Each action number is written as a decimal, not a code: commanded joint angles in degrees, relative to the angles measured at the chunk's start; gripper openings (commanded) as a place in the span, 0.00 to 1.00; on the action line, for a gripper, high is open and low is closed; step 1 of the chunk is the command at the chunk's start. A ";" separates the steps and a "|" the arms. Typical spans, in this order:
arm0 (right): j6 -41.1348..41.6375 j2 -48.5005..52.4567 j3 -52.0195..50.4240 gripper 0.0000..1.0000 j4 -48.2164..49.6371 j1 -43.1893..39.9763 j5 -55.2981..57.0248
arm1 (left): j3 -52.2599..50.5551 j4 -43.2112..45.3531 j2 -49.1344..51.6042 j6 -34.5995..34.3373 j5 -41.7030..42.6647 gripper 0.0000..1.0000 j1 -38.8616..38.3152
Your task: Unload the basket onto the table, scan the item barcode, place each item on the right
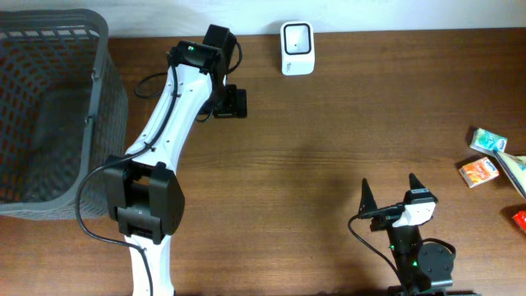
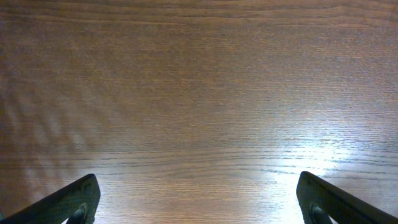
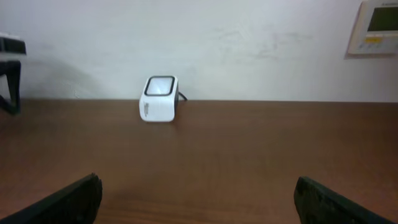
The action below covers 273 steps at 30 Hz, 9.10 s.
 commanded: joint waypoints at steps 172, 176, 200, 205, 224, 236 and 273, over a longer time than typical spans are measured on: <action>-1.66 -0.59 -0.52 0.99 -2.21 -0.92 -0.35 | -117.81 72.17 -123.69 16.46 2.25 0.99 19.58; -1.66 -0.59 -0.52 0.98 -2.23 -0.92 -0.33 | -117.83 73.88 -123.69 16.46 2.08 0.99 19.58; -1.66 -0.59 -0.52 0.99 -2.23 -0.92 -0.35 | -117.79 71.10 -123.67 16.46 1.40 0.99 19.58; -1.66 -0.59 -0.52 0.98 -2.23 -0.92 -0.33 | -117.79 71.10 -123.67 16.46 1.40 0.99 19.58; -7.10 -0.61 -0.52 0.99 -2.49 -0.87 2.25 | -117.79 71.10 -123.67 16.46 1.40 0.99 19.58; -7.02 -0.61 -0.52 0.98 -2.49 -0.87 2.25 | -117.79 71.10 -123.67 16.46 1.40 0.99 19.58; -4.04 -0.61 -0.52 0.98 -2.34 -0.85 4.63 | -117.79 71.10 -123.67 16.46 1.40 0.99 19.58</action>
